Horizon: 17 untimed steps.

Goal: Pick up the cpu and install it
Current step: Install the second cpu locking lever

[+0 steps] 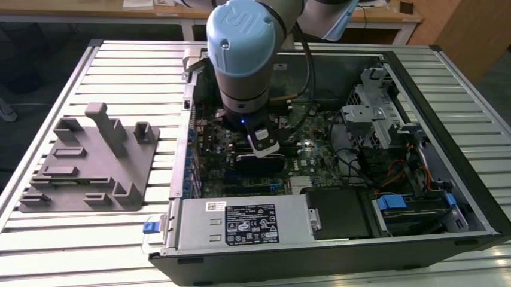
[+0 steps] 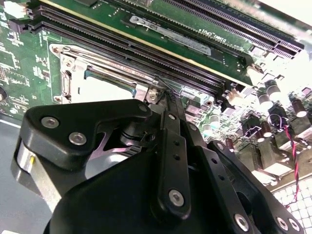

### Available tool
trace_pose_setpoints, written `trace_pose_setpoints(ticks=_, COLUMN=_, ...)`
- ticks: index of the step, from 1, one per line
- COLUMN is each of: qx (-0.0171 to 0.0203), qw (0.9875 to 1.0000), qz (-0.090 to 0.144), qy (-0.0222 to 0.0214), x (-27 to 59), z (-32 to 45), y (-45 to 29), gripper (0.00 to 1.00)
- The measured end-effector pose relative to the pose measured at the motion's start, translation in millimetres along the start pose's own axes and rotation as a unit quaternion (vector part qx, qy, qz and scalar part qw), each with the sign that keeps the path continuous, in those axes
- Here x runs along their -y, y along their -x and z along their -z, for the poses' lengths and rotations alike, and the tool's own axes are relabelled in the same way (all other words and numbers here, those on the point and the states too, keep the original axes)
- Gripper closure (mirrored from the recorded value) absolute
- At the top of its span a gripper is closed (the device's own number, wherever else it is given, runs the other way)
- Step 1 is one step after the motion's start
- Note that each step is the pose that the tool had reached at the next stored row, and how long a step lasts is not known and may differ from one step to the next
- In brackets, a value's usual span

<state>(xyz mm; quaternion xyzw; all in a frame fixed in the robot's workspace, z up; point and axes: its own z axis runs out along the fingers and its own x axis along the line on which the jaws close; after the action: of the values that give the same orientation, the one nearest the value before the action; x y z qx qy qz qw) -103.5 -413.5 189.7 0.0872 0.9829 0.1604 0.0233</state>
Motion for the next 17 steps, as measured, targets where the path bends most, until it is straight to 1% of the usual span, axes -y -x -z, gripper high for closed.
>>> trace_pose_setpoints(ticks=12, qx=0.0001, qw=1.0000, qz=0.000, qy=0.0001, x=1.3, z=-1.9, y=-1.3, gripper=0.89)
trace_pose_setpoints(ticks=15, qx=0.0000, qw=1.0000, qz=0.000, qy=-0.0001, x=1.3, z=-1.7, y=-1.3, gripper=0.89)
trace_pose_setpoints(ticks=17, qx=0.0002, qw=1.0000, qz=0.000, qy=-0.0006, x=0.6, z=0.1, y=-1.2, gripper=0.89)
